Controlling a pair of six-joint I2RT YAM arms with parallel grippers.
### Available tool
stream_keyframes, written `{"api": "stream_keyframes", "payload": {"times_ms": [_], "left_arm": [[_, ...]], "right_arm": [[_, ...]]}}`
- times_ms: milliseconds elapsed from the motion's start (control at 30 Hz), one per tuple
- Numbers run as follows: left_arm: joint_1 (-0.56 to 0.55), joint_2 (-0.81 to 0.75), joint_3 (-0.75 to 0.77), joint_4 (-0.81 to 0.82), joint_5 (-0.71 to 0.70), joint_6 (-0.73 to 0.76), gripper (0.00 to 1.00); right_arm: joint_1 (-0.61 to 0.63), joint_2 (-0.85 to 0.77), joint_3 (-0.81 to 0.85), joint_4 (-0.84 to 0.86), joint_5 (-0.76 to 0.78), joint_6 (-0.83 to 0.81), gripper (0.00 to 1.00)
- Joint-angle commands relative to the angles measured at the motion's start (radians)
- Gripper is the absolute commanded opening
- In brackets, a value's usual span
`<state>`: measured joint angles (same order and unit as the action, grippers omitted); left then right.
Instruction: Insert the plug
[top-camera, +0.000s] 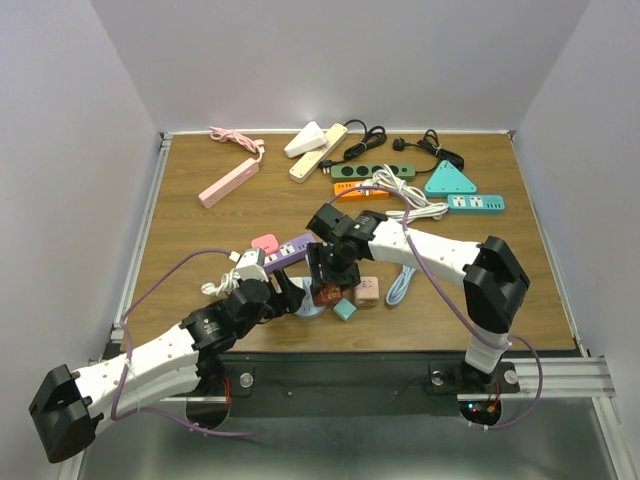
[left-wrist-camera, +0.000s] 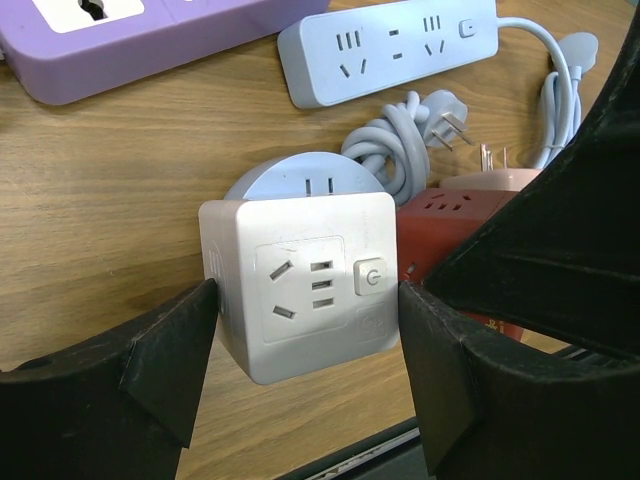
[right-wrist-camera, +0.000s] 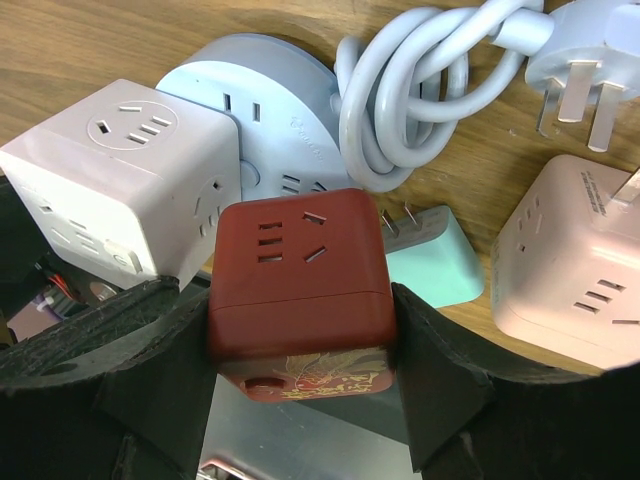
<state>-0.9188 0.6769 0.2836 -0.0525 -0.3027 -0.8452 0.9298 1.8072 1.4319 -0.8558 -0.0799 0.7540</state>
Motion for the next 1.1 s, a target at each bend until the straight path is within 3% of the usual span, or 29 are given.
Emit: {"api": "stream_keyframes", "payload": {"times_ms": [0,667,1067], "left_arm": [[0.003,0.006,-0.032,0.046,0.019,0.020,0.64],[0.003,0.004,-0.037,0.080,0.068,0.052,0.51],[0.003,-0.011,-0.043,0.088,0.086,0.063,0.49]], "right_arm": [[0.003,0.047,0.030,-0.029,0.066,0.007,0.00],[-0.031,0.150,0.183,-0.081,0.166,0.010,0.00],[-0.040,0.196,0.243,-0.084,0.255,0.054,0.00]]}}
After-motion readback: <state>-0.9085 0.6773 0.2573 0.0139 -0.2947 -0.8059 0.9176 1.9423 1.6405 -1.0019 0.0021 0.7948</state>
